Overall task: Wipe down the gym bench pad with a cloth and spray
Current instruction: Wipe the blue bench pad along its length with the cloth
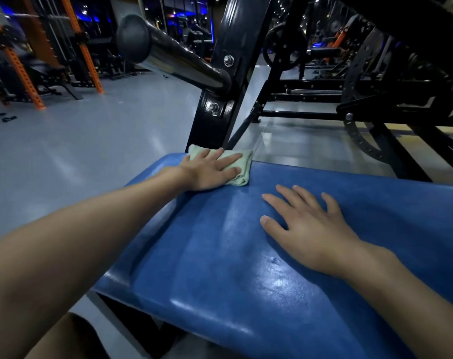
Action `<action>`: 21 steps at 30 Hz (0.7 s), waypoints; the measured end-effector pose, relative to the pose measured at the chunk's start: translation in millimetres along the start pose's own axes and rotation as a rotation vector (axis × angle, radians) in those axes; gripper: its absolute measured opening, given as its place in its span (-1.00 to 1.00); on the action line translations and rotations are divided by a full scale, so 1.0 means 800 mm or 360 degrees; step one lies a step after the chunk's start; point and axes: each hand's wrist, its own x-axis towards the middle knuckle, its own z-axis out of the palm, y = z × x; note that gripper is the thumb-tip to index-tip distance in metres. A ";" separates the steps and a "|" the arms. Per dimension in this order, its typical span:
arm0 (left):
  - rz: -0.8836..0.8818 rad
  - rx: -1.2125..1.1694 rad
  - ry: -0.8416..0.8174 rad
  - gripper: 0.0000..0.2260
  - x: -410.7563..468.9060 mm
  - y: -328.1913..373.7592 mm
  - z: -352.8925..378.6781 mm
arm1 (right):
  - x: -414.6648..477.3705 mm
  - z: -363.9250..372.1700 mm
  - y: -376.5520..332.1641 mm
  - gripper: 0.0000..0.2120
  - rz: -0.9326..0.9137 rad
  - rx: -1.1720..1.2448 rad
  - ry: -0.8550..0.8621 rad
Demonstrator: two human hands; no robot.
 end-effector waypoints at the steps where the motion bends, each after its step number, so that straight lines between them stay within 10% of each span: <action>1: 0.0002 0.0007 -0.0001 -0.50 -0.006 0.000 0.001 | 0.000 0.000 0.000 -0.38 -0.0001 0.0004 -0.0006; 13: 0.0234 0.0091 0.0041 -0.48 -0.261 -0.019 0.026 | -0.005 -0.006 -0.006 -0.41 0.0034 -0.0093 -0.0087; 21: 0.0150 0.0074 -0.0014 -0.44 -0.192 -0.026 0.016 | 0.018 -0.005 -0.033 -0.42 -0.0098 0.0037 -0.0034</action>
